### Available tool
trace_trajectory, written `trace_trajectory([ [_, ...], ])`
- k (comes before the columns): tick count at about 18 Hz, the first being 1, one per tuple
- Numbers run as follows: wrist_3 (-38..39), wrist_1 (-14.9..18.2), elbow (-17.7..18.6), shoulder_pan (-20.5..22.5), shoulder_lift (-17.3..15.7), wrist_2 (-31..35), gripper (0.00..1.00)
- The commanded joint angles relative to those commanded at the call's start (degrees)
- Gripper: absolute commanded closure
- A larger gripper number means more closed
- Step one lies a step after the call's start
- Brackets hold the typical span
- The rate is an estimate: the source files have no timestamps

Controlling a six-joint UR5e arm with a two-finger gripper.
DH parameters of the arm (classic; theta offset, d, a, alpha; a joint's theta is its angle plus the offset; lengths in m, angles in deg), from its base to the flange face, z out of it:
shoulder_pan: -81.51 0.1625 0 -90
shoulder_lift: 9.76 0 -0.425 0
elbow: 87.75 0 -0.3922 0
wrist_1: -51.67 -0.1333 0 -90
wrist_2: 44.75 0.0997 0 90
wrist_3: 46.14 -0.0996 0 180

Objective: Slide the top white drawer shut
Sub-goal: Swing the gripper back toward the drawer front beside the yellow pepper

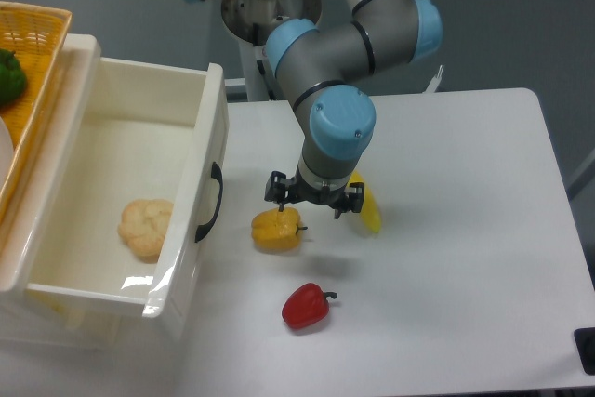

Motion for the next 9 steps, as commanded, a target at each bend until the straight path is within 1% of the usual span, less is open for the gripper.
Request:
trace_trajectory([
  [3, 0.0, -0.1, -0.1, -1.5, 0.6, -0.3, 0.00],
  [6, 0.0, -0.2, -0.5, -2.0, 1.3, -2.2, 0.00],
  [9, 0.1, -0.2, -0.6, -2.7, 1.7, -2.2, 0.00],
])
